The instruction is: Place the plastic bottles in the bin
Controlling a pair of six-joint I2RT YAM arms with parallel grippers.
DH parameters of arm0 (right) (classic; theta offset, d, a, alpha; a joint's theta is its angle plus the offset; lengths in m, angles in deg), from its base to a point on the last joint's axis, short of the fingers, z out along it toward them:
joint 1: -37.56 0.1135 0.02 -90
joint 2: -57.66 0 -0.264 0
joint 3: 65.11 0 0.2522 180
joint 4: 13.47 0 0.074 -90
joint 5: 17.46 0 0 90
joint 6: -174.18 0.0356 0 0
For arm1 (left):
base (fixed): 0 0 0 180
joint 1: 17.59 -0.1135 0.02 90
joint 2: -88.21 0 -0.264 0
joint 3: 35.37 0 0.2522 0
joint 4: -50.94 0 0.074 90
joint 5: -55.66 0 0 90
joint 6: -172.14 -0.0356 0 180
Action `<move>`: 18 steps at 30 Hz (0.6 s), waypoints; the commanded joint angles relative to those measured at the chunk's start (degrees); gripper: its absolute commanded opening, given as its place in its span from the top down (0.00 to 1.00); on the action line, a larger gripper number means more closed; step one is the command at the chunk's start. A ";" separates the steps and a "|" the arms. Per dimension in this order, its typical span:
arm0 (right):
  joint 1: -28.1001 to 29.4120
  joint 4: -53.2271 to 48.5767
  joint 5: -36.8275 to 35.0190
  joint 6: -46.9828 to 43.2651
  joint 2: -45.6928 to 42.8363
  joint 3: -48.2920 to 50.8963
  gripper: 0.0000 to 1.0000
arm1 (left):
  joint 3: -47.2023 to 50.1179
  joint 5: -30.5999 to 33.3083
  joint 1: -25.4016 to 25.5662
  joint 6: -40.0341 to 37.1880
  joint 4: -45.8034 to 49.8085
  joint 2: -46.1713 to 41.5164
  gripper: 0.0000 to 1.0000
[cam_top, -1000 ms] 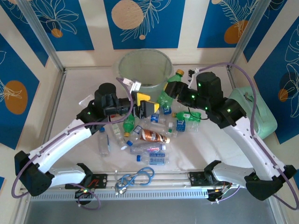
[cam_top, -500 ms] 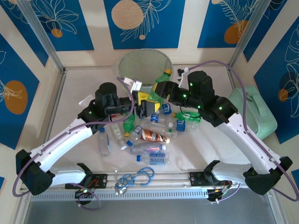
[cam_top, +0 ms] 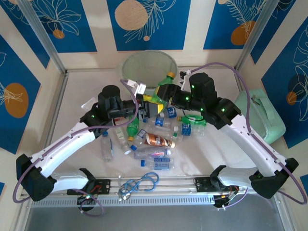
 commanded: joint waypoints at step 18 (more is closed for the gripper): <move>-15.78 -25.36 -6.79 1.01 -14.48 2.54 0.14 | -33.34 28.01 -5.87 -8.49 30.38 16.01 0.48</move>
